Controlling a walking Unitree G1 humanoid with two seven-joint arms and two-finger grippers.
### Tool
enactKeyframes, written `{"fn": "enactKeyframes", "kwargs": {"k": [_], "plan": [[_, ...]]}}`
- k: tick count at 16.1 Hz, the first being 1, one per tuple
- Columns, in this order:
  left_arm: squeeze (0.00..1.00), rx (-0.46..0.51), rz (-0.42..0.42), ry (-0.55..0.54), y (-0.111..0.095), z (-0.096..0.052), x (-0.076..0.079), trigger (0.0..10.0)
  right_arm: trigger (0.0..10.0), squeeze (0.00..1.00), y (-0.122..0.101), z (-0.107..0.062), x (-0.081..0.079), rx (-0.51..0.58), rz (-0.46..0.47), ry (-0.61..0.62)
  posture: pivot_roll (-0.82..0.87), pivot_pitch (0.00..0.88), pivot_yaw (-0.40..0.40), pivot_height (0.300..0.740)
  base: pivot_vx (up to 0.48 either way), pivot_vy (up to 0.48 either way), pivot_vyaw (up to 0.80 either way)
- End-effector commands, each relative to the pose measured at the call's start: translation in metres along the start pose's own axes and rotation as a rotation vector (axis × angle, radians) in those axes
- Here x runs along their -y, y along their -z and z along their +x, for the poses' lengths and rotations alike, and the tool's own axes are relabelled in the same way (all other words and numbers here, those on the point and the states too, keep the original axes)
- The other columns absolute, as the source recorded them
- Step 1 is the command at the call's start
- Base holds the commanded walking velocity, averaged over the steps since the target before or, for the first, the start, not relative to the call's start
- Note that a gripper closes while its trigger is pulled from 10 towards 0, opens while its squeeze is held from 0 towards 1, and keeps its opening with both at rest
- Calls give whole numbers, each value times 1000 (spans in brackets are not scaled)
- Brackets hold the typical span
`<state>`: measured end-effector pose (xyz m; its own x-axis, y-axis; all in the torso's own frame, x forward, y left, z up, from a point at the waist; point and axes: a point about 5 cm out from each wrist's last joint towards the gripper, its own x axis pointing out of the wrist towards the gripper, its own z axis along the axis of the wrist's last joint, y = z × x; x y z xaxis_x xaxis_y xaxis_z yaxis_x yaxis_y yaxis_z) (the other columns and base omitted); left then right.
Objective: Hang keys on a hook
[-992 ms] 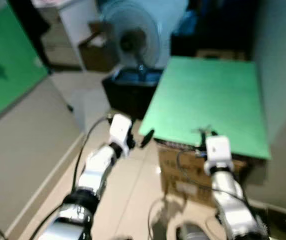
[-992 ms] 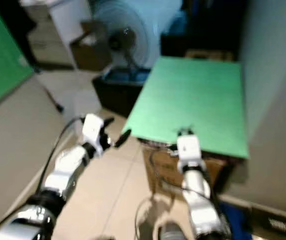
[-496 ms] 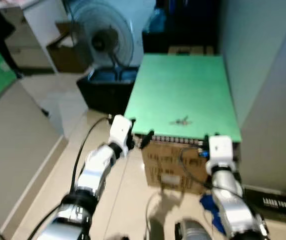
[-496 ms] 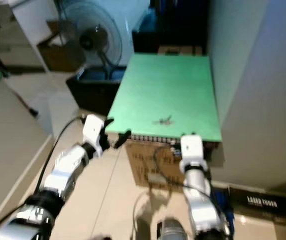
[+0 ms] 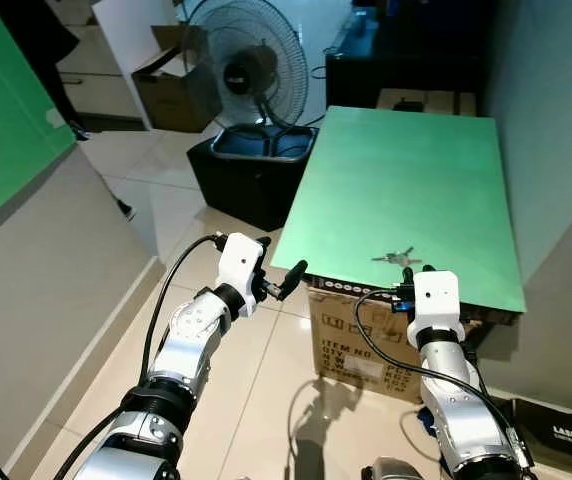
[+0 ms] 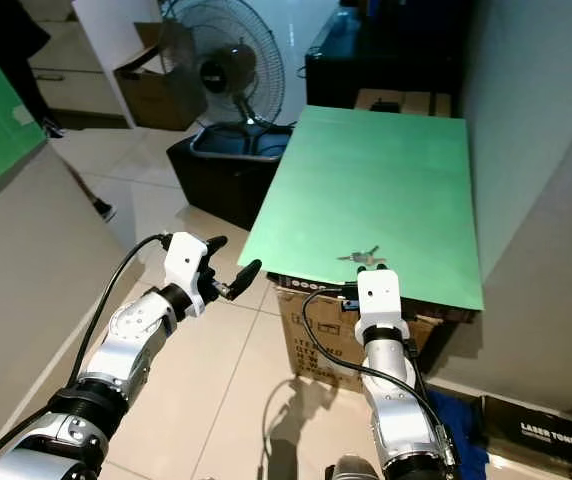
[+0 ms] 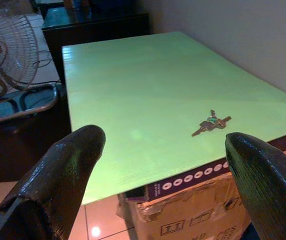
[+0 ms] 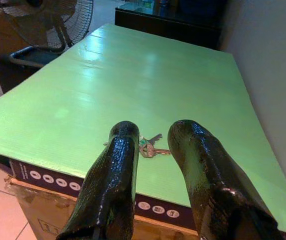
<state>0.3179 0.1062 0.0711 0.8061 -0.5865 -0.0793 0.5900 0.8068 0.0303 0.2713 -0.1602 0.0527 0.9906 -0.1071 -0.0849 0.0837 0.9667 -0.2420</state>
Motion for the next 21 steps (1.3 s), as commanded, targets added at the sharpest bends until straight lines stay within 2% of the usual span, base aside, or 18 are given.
{"fn": "enactKeyframes", "kwargs": {"k": [1, 6, 9, 12, 17, 21], "plan": [[0, -3, 13, -15, 1, -3, -3, 10000, 10000, 0, 0, 0, -5, -7, -5, -23, -239, 0, 139, 740, 0, 0, 0], [0, -1, 13, -9, -2, 1, -2, 10000, 10000, 0, 0, 1, -1, 8, -28, -3, -247, 0, 142, 740, 0, 0, 0], [0, 9, 1, 2, -5, 3, -4, 10000, 10000, 0, -1, 1, -5, 19, -30, -28, -247, 0, 146, 740, 0, 0, 0], [0, 18, 4, 15, -7, 3, -4, 10000, 10000, 0, -2, 0, -7, 20, -26, -33, -247, 0, 149, 740, 0, -383, 0], [0, 15, -25, -22, -4, 4, 3, 10000, 10000, 0, 0, -7, -3, 20, -28, -20, -272, 0, 161, 740, 0, 0, 0], [0, -9, -27, -48, 2, -2, -6, 10000, 10000, 0, -7, -4, -12, 40, -27, -41, -256, 0, 131, 740, 0, 0, 0]]}}
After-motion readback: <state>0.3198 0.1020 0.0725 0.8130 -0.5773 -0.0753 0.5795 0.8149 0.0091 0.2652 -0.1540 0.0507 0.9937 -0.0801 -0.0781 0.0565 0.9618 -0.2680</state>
